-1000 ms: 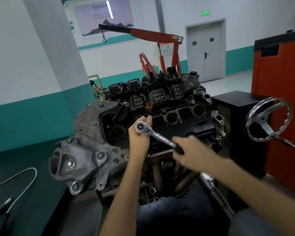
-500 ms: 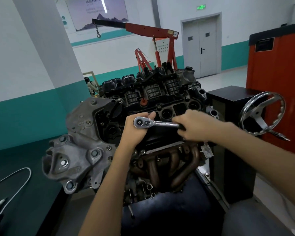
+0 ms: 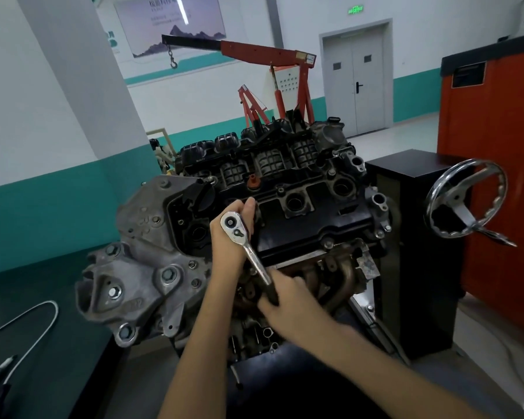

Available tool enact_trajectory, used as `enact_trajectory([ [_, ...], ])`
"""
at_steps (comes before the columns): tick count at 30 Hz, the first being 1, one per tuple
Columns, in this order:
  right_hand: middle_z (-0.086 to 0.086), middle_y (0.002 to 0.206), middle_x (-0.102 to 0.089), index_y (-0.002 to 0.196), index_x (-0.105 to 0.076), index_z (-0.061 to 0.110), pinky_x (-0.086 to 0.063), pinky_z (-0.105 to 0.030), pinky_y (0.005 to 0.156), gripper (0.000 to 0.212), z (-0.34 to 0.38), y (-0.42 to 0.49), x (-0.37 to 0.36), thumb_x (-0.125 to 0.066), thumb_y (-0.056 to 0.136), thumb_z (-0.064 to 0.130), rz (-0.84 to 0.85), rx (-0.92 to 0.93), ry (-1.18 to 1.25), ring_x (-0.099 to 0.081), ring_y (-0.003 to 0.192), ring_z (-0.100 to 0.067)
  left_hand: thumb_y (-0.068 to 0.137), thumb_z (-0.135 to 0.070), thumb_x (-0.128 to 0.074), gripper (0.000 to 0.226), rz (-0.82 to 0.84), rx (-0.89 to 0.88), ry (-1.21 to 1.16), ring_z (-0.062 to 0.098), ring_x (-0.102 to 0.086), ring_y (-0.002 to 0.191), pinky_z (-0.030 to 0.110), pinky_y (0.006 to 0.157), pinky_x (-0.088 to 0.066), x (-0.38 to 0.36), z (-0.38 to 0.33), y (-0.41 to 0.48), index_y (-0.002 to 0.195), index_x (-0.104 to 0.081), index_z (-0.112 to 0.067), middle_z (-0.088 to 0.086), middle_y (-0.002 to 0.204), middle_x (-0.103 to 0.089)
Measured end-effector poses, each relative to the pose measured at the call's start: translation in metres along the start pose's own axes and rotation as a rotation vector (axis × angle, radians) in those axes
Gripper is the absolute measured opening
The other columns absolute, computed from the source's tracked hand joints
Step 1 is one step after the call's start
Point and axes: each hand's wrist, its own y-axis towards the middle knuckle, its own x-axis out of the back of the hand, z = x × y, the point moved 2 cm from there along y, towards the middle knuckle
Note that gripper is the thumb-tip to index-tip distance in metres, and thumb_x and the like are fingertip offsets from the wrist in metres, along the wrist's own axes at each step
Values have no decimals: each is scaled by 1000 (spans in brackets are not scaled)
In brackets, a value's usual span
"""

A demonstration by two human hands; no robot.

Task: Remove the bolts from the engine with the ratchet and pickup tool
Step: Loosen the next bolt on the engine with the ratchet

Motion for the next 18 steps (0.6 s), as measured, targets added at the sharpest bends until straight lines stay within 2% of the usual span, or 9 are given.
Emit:
enact_trajectory([
  [2,5,68,-50,76,-48,25,-36,-14,54,14,-5,10,37,-55,82,15,95,52,-145,-52,59,-12,92,-23,-65,40,65,-100,58,15,-45,56,22,55,-38,8,-4,0,65,-47,1,15,62,-51],
  [4,8,65,-48,75,-45,27,-35,-15,50,19,-7,23,76,-58,83,15,170,103,-340,-50,54,-9,91,-23,-67,36,158,-135,64,24,-51,59,31,57,-42,6,-8,1,66,-52,-2,14,65,-57],
  [5,9,63,-48,80,-47,27,-36,-17,50,16,-6,31,94,-58,84,16,193,137,-451,-49,52,-7,91,-25,-66,39,209,-119,71,24,-47,56,32,55,-39,2,-9,3,63,-50,-3,11,61,-54],
  [8,11,64,-42,98,-52,24,-35,-23,56,10,1,51,131,-56,88,23,175,217,-746,-45,54,-7,94,-30,-61,52,246,-39,46,7,-27,49,20,49,-24,-8,-12,1,53,-32,-18,-9,50,-31],
  [10,10,65,-38,100,-51,25,-35,-27,60,13,1,52,130,-56,88,26,110,223,-789,-44,59,-16,96,-28,-59,52,162,-16,-25,4,-26,49,16,48,-24,-10,-10,-2,53,-31,-22,-13,49,-30],
  [13,3,64,-45,83,-40,27,-38,-29,55,17,-5,24,88,-56,83,26,18,135,-565,-52,60,-25,99,-23,-55,50,14,-15,-139,3,-25,48,16,47,-24,-9,-6,-7,56,-30,-20,-14,49,-29],
  [14,1,65,-49,82,-40,26,-40,-27,52,17,-8,13,67,-57,84,23,6,70,-399,-54,58,-21,99,-23,-54,49,-11,-21,-137,3,-24,48,17,48,-23,-11,-7,-7,56,-29,-19,-13,50,-27],
  [16,1,65,-54,81,-45,29,-40,-14,49,18,-8,-7,25,-58,85,17,-40,-39,-61,-53,52,-6,99,-21,-55,49,-37,-29,-106,5,-22,51,22,51,-21,-16,-9,-7,58,-29,-16,-11,53,-24],
  [18,-3,70,-59,85,-51,29,-43,-12,50,19,-3,-13,-4,-57,86,11,-73,-77,140,-56,55,-5,98,-19,-55,47,-57,-14,-116,7,-20,52,25,52,-20,-19,-9,-7,59,-30,-13,-6,55,-22],
])
